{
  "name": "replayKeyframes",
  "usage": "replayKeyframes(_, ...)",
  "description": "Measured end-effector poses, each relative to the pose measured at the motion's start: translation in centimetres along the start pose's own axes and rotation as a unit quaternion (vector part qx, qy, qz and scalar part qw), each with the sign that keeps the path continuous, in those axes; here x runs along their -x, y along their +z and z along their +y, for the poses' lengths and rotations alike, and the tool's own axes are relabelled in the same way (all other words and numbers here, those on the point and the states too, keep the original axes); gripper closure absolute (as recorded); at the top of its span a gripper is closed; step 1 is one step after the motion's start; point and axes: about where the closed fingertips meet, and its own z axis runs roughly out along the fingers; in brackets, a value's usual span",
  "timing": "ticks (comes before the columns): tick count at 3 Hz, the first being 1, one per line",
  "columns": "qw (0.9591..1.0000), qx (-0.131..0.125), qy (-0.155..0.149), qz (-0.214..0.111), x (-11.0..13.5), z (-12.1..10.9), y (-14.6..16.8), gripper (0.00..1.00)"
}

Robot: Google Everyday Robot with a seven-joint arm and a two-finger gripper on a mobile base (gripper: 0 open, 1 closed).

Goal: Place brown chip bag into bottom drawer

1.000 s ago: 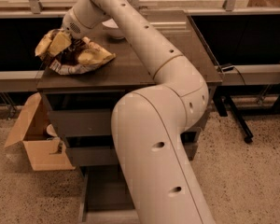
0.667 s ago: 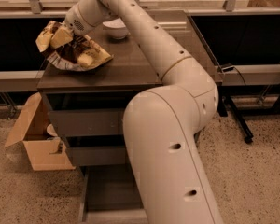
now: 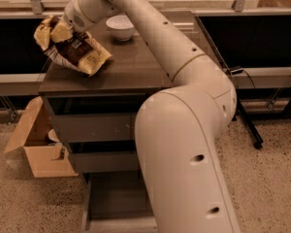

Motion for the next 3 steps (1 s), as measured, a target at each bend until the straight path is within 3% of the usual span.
replayKeyframes(1, 0.9986, -0.011, -0.050, 0.010, 3.1, 3.5, -3.0, 1.00)
replayKeyframes(2, 0.9970, -0.018, -0.063, 0.041, 4.2, 8.1, -6.1, 1.00)
replayKeyframes(3, 0.9959, 0.003, -0.063, 0.064, 2.5, 10.2, -4.7, 1.00)
